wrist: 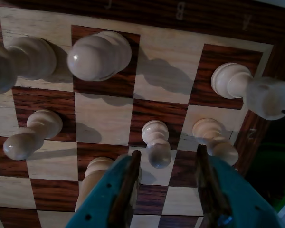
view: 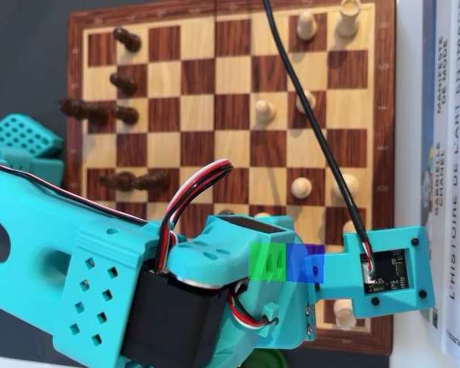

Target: Play chess

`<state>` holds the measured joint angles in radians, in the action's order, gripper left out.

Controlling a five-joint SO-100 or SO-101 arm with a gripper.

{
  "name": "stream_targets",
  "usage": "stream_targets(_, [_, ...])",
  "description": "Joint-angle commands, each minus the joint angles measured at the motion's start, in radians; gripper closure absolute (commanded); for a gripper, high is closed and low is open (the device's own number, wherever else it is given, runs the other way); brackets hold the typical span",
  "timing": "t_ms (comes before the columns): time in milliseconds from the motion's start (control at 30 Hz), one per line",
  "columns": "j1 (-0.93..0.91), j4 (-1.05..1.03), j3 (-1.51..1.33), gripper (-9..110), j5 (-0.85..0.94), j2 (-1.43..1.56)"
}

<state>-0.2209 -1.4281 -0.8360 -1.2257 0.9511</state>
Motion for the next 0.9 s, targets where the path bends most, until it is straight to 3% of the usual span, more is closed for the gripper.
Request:
stream_targets(0, [-0.008, 0.015, 0.034, 85, 0.003, -0.003])
stream_targets(867, [-0.006, 0.017, 0.046, 85, -0.005, -0.049])
